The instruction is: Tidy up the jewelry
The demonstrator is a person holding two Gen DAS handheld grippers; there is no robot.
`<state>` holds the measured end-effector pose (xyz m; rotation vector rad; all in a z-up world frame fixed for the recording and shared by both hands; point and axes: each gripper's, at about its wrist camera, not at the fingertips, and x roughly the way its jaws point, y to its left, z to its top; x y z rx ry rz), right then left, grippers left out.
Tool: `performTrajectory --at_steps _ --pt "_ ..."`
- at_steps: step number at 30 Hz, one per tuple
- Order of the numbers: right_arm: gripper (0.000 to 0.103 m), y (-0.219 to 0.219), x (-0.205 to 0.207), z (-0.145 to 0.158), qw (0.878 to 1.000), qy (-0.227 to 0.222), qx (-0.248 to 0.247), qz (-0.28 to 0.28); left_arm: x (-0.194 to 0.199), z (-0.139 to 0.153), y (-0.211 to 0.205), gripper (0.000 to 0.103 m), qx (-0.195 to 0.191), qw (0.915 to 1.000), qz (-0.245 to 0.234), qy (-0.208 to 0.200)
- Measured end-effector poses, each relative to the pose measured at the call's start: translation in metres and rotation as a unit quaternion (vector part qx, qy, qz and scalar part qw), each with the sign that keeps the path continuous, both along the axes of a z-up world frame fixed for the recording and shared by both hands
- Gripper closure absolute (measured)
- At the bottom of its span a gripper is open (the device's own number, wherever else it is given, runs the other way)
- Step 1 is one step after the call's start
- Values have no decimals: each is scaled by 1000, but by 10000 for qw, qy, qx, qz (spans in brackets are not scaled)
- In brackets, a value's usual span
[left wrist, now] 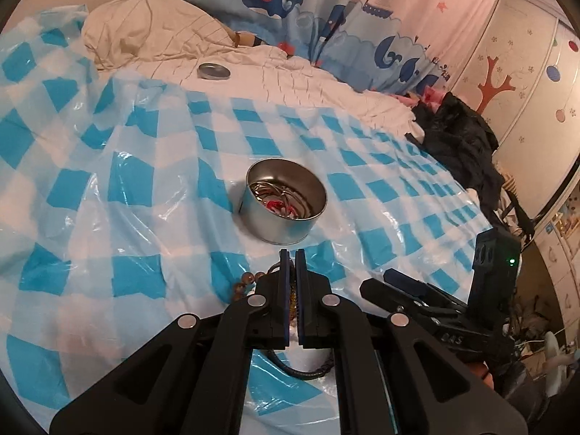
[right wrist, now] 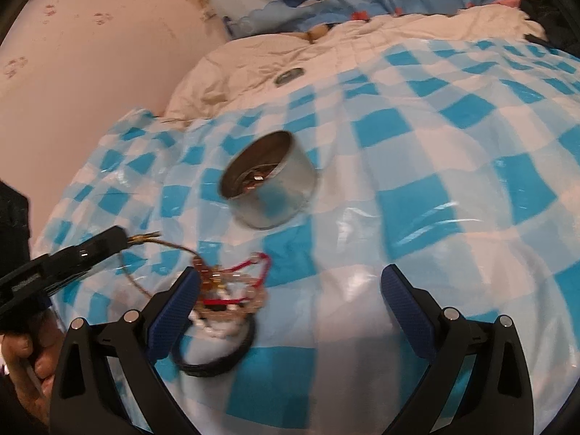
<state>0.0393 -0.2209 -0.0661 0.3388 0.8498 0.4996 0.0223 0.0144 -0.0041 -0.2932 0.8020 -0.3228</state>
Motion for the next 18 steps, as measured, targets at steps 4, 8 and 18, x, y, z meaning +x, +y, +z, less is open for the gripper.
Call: performTrajectory --at_steps 4,8,18 --pt "7 22 5 -1 9993 -18 63 372 0 0 1 101 14 10000 -51 8" --pt "8 49 11 -2 9977 -82 -200 644 -4 1 6 101 18 10000 -97 5" --pt "91 77 1 -5 9885 -264 -684 1326 -6 -1 8 101 -10 9999 -105 0"
